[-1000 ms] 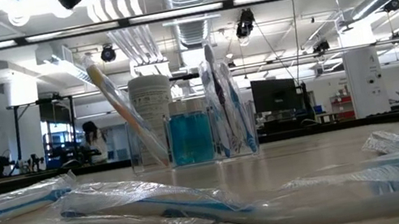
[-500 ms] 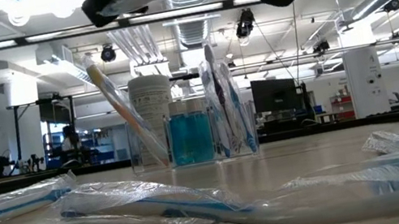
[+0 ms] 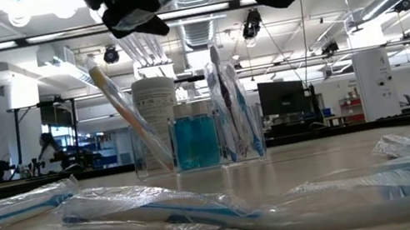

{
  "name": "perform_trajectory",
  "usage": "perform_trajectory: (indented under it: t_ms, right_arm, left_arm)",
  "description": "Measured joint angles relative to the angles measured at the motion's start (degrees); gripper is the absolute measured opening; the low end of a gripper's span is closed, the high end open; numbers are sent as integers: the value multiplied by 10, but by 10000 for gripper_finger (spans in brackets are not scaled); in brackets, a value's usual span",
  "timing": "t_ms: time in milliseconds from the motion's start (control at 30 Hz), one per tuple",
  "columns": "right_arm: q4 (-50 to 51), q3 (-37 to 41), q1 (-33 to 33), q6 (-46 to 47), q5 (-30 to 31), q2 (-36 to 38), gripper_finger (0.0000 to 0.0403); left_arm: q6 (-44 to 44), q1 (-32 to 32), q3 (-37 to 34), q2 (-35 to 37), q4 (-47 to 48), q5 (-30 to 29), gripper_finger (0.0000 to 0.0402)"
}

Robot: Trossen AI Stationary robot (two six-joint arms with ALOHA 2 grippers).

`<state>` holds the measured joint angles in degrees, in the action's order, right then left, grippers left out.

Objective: Pick & Place toothbrushing station
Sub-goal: Put the blue toothbrush into the transparent organizer

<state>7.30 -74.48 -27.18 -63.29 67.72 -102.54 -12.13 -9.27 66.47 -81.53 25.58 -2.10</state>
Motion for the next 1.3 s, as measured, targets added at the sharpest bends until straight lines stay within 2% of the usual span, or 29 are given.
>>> perform_trajectory:
  t_ms: [133, 267, 367, 500, 533, 833, 1000, 1133, 1233, 1300]
  right_arm:
    - [0, 0, 0, 6, 0, 0, 8]
    - [-2, 0, 0, 7, 0, 0, 8]
    - [-2, 0, 0, 7, 0, 0, 8]
    - [-5, 0, 1, 15, -6, 0, 8]
    - [-6, 0, 1, 21, -7, 0, 8]
    - [-2, -29, -3, 75, -2, 4, 18]
    - [13, -37, -11, 116, -3, 33, 64]
    - [15, -37, -18, 155, -2, 66, 102]
    - [38, -35, -23, 238, -13, 104, 123]
    - [79, -28, -22, 325, -54, 137, 133]
  left_arm:
    - [10, 3, 4, -11, -1, -5, 215]
    - [16, 5, 4, -9, -2, -15, 175]
    - [20, 6, 4, -6, -1, -17, 126]
    - [34, 6, 3, -6, 2, -28, 32]
    - [41, 7, 3, -6, 0, -25, 23]
    - [37, 10, 1, 6, -15, -79, 23]
    - [45, 12, -1, 27, -12, -87, 23]
    - [60, 13, -1, 52, 5, -120, 23]
    - [66, 13, -11, 81, 12, -135, 23]
    - [67, 10, -28, 110, 11, -135, 23]
